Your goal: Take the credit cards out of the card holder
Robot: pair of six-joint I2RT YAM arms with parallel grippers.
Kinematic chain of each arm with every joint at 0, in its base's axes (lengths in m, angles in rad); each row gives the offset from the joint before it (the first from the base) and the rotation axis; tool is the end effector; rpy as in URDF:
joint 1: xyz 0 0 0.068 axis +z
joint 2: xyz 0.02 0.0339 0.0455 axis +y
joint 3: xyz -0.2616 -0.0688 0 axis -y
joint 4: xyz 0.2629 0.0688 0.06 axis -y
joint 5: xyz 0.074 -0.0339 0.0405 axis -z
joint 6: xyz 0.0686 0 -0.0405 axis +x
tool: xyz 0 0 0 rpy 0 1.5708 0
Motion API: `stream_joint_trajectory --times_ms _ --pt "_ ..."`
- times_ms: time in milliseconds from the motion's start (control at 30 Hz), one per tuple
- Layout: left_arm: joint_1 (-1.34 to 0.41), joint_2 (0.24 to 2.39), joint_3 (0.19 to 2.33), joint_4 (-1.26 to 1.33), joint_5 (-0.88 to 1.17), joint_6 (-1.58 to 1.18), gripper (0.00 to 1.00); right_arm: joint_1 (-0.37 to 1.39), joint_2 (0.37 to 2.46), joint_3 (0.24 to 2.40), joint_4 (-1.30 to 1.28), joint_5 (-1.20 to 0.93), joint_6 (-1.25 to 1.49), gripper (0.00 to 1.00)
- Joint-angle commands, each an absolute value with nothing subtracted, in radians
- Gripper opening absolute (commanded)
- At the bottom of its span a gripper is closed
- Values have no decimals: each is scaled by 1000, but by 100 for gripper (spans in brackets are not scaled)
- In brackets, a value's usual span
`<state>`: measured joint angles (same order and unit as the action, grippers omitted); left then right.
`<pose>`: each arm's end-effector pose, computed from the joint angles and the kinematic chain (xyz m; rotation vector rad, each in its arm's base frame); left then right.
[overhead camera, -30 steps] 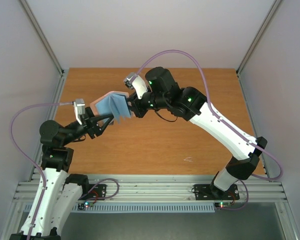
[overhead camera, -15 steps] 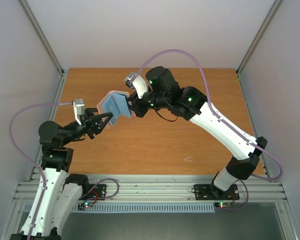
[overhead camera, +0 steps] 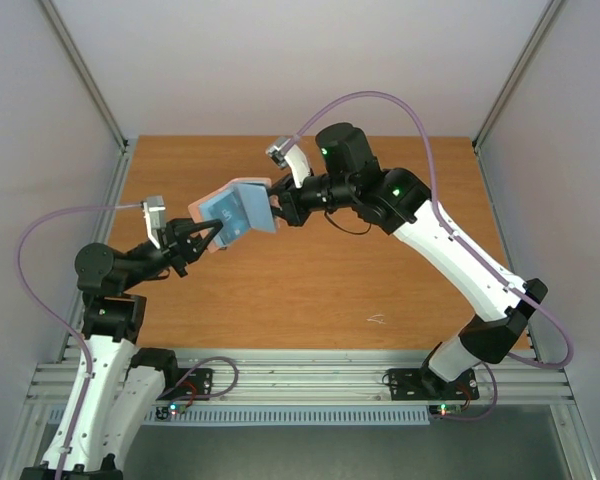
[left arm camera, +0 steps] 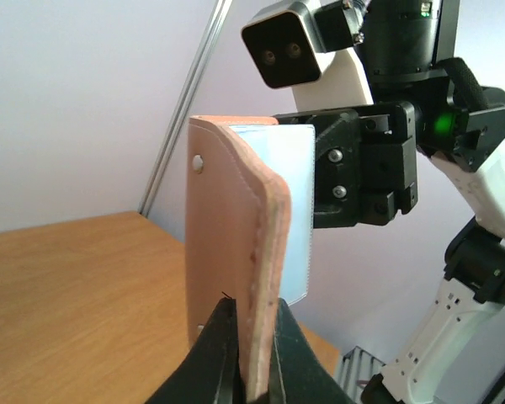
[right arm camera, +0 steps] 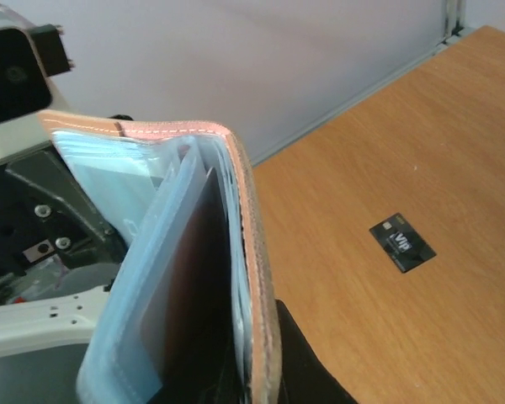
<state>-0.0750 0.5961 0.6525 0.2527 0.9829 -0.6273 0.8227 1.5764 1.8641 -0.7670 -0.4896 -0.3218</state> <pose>0.1646 -0.0696 0.3692 0.5272 1.4166 -1.1869 0.2321 0.2975 0.4452 -1.3802 1.5648 0.8097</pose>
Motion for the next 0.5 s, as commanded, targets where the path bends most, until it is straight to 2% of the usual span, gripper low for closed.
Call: stream_joint_trajectory --times_ms 0,100,167,400,467 --pt "-81 585 666 327 1035 -641 0 796 1552 1842 -674 -572 -276 10" --pt "-81 582 677 235 957 -621 0 781 1551 1848 -709 -530 -292 46" --pt "-81 580 682 170 898 -592 0 762 1538 1846 -734 -499 -315 60" --pt "-81 575 688 92 844 -520 0 737 1524 1906 -911 -445 -455 98" --pt "-81 577 691 72 828 -504 0 746 1532 1922 -937 -417 -457 98"
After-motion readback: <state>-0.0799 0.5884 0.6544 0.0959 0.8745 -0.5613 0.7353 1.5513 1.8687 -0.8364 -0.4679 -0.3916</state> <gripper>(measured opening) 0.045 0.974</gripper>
